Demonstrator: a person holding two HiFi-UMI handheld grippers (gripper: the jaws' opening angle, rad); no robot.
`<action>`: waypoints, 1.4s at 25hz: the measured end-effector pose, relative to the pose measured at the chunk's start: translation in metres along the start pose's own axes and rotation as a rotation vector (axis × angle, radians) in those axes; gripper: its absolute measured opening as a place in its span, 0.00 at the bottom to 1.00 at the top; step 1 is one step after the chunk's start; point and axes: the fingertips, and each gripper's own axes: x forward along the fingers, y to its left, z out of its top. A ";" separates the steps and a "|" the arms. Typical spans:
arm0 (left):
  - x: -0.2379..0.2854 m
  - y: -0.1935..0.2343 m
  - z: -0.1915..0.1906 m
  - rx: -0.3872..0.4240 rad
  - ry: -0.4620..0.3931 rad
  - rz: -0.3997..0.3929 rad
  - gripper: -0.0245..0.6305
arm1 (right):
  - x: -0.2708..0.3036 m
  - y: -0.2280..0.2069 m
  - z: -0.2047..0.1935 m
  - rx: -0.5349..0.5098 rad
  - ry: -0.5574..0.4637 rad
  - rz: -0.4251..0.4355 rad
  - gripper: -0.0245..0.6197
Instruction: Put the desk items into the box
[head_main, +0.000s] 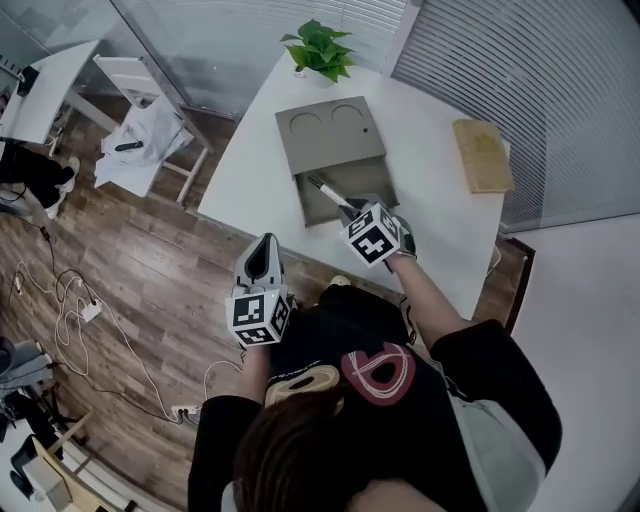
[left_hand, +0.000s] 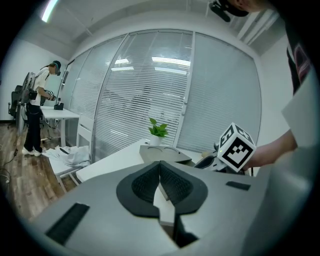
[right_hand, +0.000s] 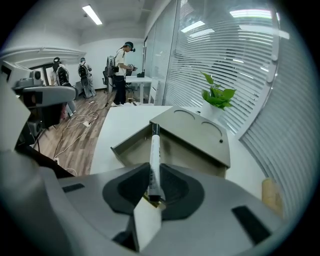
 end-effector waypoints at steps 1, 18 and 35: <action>-0.001 0.001 0.000 -0.002 -0.002 0.006 0.07 | 0.001 0.000 0.002 -0.007 0.001 0.004 0.15; -0.011 0.017 -0.009 -0.043 0.002 0.110 0.07 | 0.025 -0.009 0.003 -0.077 0.053 0.028 0.15; -0.017 0.034 -0.006 -0.053 0.005 0.191 0.07 | 0.049 -0.008 0.007 -0.119 0.085 0.054 0.15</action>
